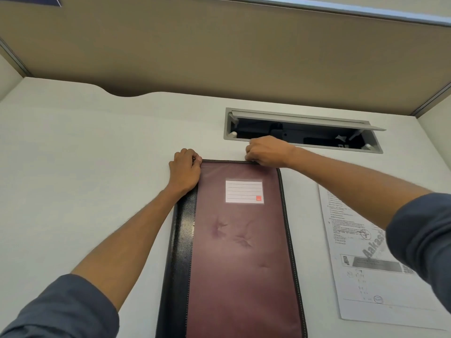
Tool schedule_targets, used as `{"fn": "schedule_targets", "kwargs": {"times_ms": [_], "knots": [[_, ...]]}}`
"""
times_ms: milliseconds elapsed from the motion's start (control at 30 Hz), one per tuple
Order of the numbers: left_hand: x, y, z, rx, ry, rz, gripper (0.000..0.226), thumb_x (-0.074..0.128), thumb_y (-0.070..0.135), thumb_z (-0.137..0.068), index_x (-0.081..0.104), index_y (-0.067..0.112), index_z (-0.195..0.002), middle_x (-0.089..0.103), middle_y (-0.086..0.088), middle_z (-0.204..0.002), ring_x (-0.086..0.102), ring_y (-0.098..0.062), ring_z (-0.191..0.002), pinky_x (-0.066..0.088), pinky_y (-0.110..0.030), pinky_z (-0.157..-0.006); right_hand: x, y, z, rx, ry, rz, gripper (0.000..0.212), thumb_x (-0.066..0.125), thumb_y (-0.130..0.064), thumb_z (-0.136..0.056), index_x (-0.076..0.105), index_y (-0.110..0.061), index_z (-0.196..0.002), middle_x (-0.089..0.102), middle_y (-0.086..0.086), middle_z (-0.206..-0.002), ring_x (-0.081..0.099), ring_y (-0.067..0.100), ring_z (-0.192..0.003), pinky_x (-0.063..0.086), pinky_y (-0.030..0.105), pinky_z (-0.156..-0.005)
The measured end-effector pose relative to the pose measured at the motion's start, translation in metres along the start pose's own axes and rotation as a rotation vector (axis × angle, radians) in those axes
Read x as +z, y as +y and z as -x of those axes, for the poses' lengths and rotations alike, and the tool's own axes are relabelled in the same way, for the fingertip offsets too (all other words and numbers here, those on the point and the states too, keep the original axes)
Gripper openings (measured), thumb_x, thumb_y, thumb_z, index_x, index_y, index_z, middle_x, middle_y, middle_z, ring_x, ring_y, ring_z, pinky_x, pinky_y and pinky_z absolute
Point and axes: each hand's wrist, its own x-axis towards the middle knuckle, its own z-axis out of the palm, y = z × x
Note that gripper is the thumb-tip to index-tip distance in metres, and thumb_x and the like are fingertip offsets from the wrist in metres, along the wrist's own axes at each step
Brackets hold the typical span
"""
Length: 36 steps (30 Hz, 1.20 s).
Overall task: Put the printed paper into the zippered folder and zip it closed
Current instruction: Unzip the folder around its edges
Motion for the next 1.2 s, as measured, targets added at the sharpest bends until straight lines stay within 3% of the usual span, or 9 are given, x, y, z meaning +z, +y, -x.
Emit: {"fn": "schedule_targets", "kwargs": {"times_ms": [233,367,533,633,833,967,1200], "knots": [[0.002,-0.005,-0.003,0.003,0.02,-0.008,0.016,0.044,0.015,-0.096,0.059,0.008,-0.096,0.059,-0.01,-0.109,0.047,-0.031,-0.108,0.026,-0.035,-0.085,0.032,0.015,0.061,0.209,0.079,-0.209,0.029,0.046,-0.02,-0.101,0.069,-0.013,-0.118,0.07,0.002,-0.11,0.061,0.02,-0.101,0.048,0.028,-0.076],[0.004,-0.006,-0.004,0.001,0.04,-0.058,0.018,0.043,0.016,-0.096,0.059,0.008,-0.097,0.059,-0.011,-0.109,0.047,-0.032,-0.108,0.023,-0.035,-0.085,0.047,0.005,0.082,0.336,0.113,-0.345,0.029,0.048,-0.026,-0.101,0.07,-0.015,-0.117,0.071,0.001,-0.108,0.062,0.019,-0.099,0.042,0.025,-0.077],[0.009,0.004,-0.001,0.057,0.121,-0.39,0.025,0.037,0.019,-0.094,0.058,0.006,-0.093,0.06,-0.013,-0.101,0.048,-0.033,-0.101,0.026,-0.043,-0.092,0.053,-0.015,0.089,0.498,0.135,-0.456,0.031,0.045,-0.027,-0.101,0.07,-0.011,-0.111,0.07,0.006,-0.104,0.062,0.025,-0.094,0.047,0.035,-0.075],[0.023,0.027,0.002,0.112,0.049,-0.498,0.036,0.035,0.031,-0.096,0.06,0.006,-0.098,0.061,-0.016,-0.106,0.05,-0.035,-0.105,0.026,-0.049,-0.097,0.054,-0.024,0.087,0.572,0.181,-0.496,0.032,0.044,-0.025,-0.102,0.07,-0.009,-0.112,0.07,0.009,-0.104,0.063,0.026,-0.092,0.045,0.032,-0.073],[0.077,0.087,0.003,0.192,-0.237,-0.292,0.037,0.04,0.046,-0.096,0.061,0.018,-0.106,0.059,-0.006,-0.113,0.046,-0.028,-0.117,0.02,-0.049,-0.102,0.055,-0.033,0.09,0.657,0.281,-0.55,0.031,0.047,-0.028,-0.101,0.073,-0.014,-0.11,0.07,0.006,-0.096,0.062,0.024,-0.086,0.047,0.032,-0.069],[0.092,0.097,0.0,0.113,-0.206,-0.187,0.025,0.049,0.041,-0.093,0.064,0.021,-0.092,0.064,0.0,-0.106,0.047,-0.026,-0.115,0.019,-0.046,-0.098,0.062,-0.037,0.1,0.674,0.322,-0.513,0.028,0.049,-0.028,-0.1,0.074,-0.018,-0.105,0.071,0.002,-0.092,0.061,0.024,-0.084,0.042,0.031,-0.061],[0.096,0.095,0.0,0.079,-0.17,-0.151,0.025,0.052,0.04,-0.092,0.067,0.02,-0.092,0.067,0.001,-0.102,0.045,-0.024,-0.116,0.017,-0.046,-0.1,0.072,-0.075,0.13,0.626,0.372,-0.477,0.025,0.051,-0.022,-0.099,0.073,-0.012,-0.096,0.069,0.001,-0.085,0.058,0.022,-0.083,0.033,0.029,-0.054]]}}
